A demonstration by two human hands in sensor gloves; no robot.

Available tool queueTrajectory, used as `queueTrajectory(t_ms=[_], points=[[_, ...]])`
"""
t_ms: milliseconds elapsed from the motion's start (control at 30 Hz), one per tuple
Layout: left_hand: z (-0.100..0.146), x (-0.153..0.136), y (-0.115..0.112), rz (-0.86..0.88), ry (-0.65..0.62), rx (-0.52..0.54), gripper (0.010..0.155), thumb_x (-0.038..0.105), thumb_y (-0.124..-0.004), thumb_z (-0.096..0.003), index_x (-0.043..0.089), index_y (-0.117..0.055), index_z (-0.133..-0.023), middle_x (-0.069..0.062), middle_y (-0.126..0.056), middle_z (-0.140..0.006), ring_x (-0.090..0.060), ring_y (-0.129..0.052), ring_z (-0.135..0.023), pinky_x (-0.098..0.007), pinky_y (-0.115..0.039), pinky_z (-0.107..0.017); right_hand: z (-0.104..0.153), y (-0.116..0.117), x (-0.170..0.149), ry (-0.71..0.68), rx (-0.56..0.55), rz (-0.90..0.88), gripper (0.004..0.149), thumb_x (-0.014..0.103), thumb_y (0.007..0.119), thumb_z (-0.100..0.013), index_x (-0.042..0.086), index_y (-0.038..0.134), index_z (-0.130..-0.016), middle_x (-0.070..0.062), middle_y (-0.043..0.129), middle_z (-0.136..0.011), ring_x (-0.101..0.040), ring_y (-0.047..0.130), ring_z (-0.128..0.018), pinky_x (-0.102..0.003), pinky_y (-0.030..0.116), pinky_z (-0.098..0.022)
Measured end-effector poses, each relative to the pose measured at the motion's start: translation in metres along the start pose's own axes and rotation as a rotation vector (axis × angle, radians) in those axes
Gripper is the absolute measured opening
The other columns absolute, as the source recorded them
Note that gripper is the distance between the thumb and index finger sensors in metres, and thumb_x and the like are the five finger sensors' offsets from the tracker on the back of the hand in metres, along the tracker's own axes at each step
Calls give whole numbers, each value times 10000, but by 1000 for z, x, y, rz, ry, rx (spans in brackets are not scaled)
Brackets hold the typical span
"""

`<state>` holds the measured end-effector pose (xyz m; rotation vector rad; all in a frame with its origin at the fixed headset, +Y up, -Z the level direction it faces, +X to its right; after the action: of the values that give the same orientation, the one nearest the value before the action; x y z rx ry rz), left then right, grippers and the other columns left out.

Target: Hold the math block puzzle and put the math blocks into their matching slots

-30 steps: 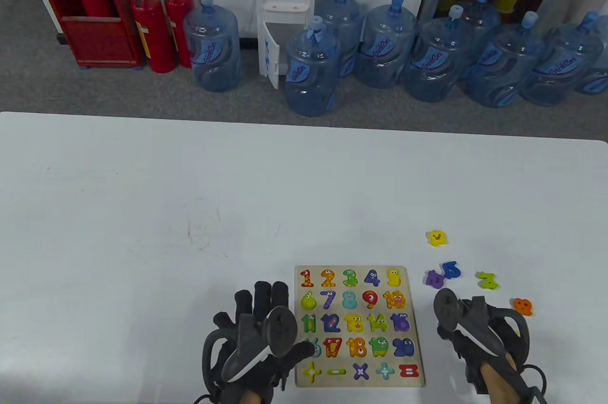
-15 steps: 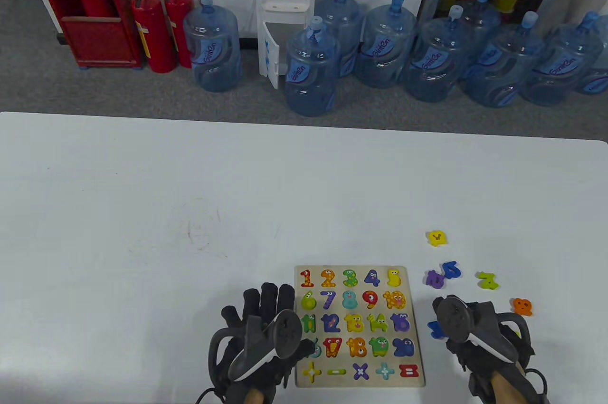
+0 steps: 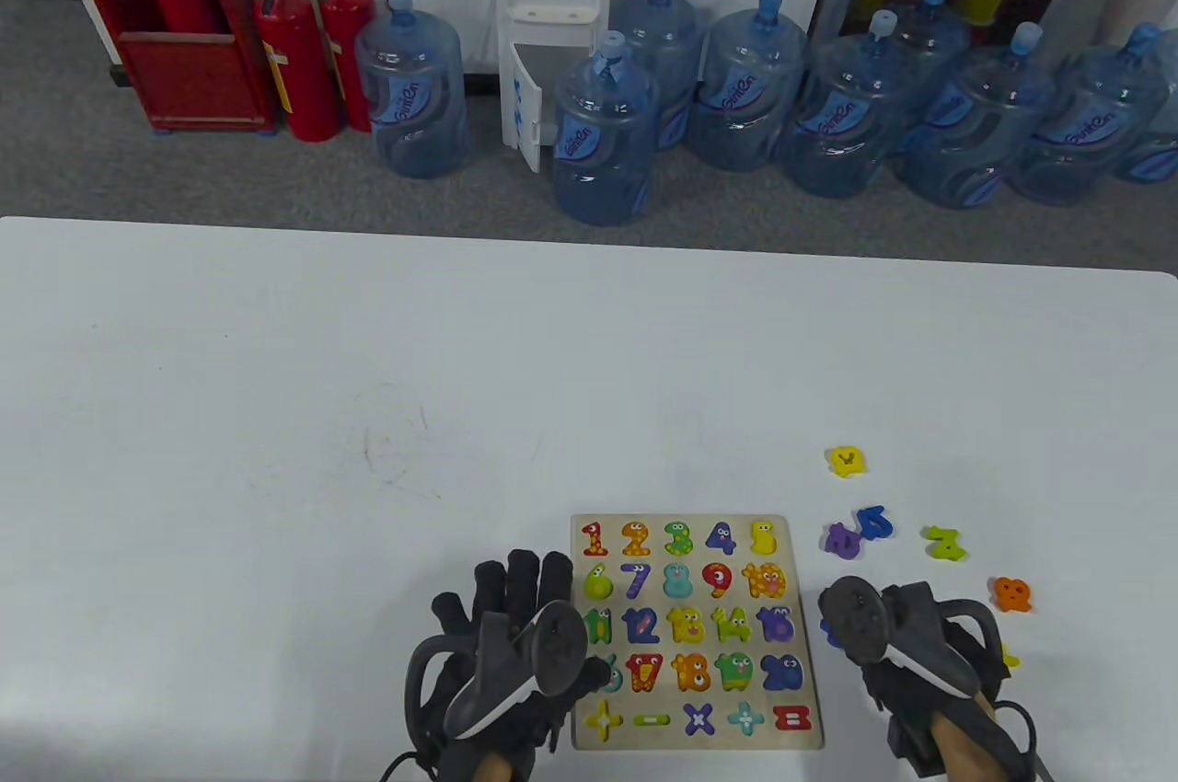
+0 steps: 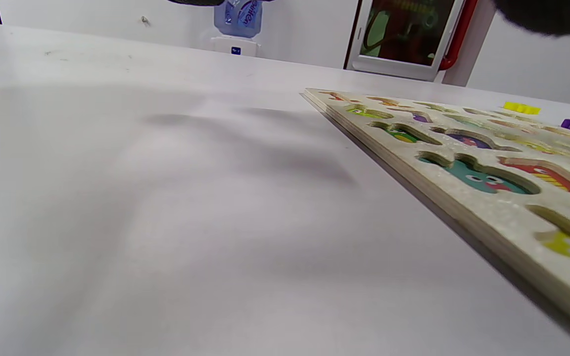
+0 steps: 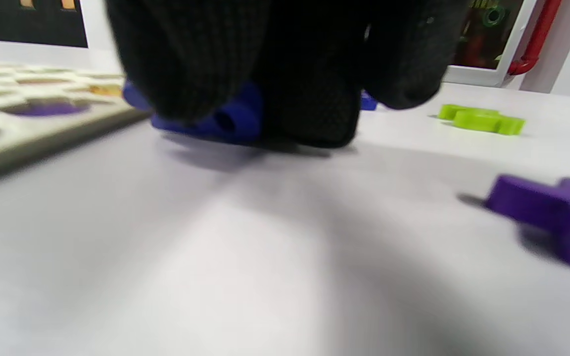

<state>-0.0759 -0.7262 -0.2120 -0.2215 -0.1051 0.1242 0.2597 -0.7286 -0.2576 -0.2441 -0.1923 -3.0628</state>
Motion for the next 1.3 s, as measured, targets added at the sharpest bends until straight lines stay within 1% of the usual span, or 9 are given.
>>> queueTrajectory(t_ms=[67,200,367,533,700,833,933,1033,1300], points=[[0,0,0,-9,2,4,971,704,-675,-313,303,-237,-1081,-45,-254,-1154,-458,-351,-1110,-790,-418,-699,3,-4,1,-25,8,-5,492,230,800,-260,294,882,-740,28,941,-755,-178,975,-600,-394,798,-532],[-1,0,0,-6,3,-6,970,701,-675,-315,302,-236,-1082,-47,-254,-1153,-460,-351,-1108,-790,-417,-699,4,0,1,-40,143,-46,494,249,782,-259,284,875,-742,11,945,-718,-164,987,-547,-376,817,-494],[-1,-1,-1,7,0,-9,967,699,-675,-316,301,-237,-1082,-44,-256,-1153,-458,-356,-1108,-787,-421,-699,1,6,6,1,41,30,507,247,754,-288,278,829,-789,-21,903,-755,-181,956,-576,-382,800,-495],[-2,-1,-1,9,1,-12,967,699,-674,-316,299,-237,-1081,-48,-254,-1152,-459,-358,-1107,-787,-421,-699,-3,11,16,21,-9,109,517,233,737,-304,271,786,-817,-58,845,-794,-196,919,-608,-386,781,-508],[-2,-2,-1,14,4,-13,968,694,-682,-317,298,-238,-1081,-29,-255,-1154,-458,-359,-1108,-787,-418,-700,-5,14,15,70,-44,162,543,207,751,-309,272,747,-848,-39,806,-849,-199,897,-662,-389,774,-519],[-2,-1,-1,16,0,-11,969,694,-683,-317,298,-240,-1082,-32,-256,-1154,-458,-360,-1108,-787,-419,-700,-1,8,10,44,-34,94,572,197,785,-293,293,738,-855,-7,788,-887,-198,883,-720,-409,758,-563],[-2,-1,-1,9,1,-15,969,693,-685,-317,295,-241,-1081,-39,-257,-1152,-459,-364,-1106,-787,-420,-699,1,10,10,-17,28,49,696,282,875,-234,294,679,-901,-9,719,-948,-215,831,-797,-406,748,-576],[-2,-1,-1,7,4,-20,970,693,-684,-318,295,-240,-1083,-40,-257,-1153,-457,-363,-1107,-787,-418,-700,-4,14,11,17,11,81,664,267,878,-230,308,707,-871,26,733,-906,-177,819,-755,-370,753,-552],[-1,-1,-1,7,2,-28,965,692,-682,-319,297,-243,-1082,-46,-259,-1152,-455,-364,-1108,-785,-420,-701,0,7,17,-23,-47,73,638,265,867,-236,278,739,-861,1,787,-876,-197,868,-712,-388,759,-552]])
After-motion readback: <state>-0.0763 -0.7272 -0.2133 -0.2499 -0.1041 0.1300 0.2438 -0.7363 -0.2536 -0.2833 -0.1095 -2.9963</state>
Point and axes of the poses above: the tracker on the back of each hand, its own x axis roughly to the thumb side, its own z axis roughly from the fingertips to the wrist, y = z × x, the point moved 1 cm from there along -z, roughly from the wrist to the fingertips
